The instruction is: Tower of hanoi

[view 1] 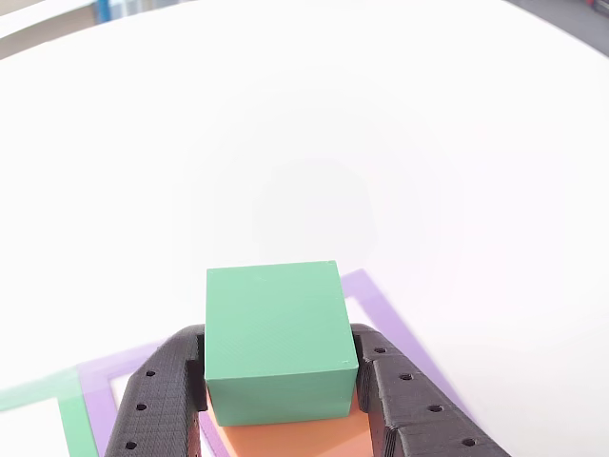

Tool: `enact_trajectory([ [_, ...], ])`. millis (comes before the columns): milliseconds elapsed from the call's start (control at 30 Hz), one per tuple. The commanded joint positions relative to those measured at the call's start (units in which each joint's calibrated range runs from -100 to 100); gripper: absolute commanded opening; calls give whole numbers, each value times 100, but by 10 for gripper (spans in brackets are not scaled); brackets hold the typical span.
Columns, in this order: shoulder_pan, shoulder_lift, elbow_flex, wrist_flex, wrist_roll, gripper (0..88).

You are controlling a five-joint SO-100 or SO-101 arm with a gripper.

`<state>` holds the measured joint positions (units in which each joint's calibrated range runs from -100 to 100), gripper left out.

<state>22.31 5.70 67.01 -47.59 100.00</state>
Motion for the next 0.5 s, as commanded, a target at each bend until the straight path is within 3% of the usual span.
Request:
enact_trajectory([
  [0, -74, -122, -129, -156, 0, 89],
  [233, -179, -638, -120, 257, 0, 90],
  [467, -342, -2011, -247, 1796, 0, 92],
])
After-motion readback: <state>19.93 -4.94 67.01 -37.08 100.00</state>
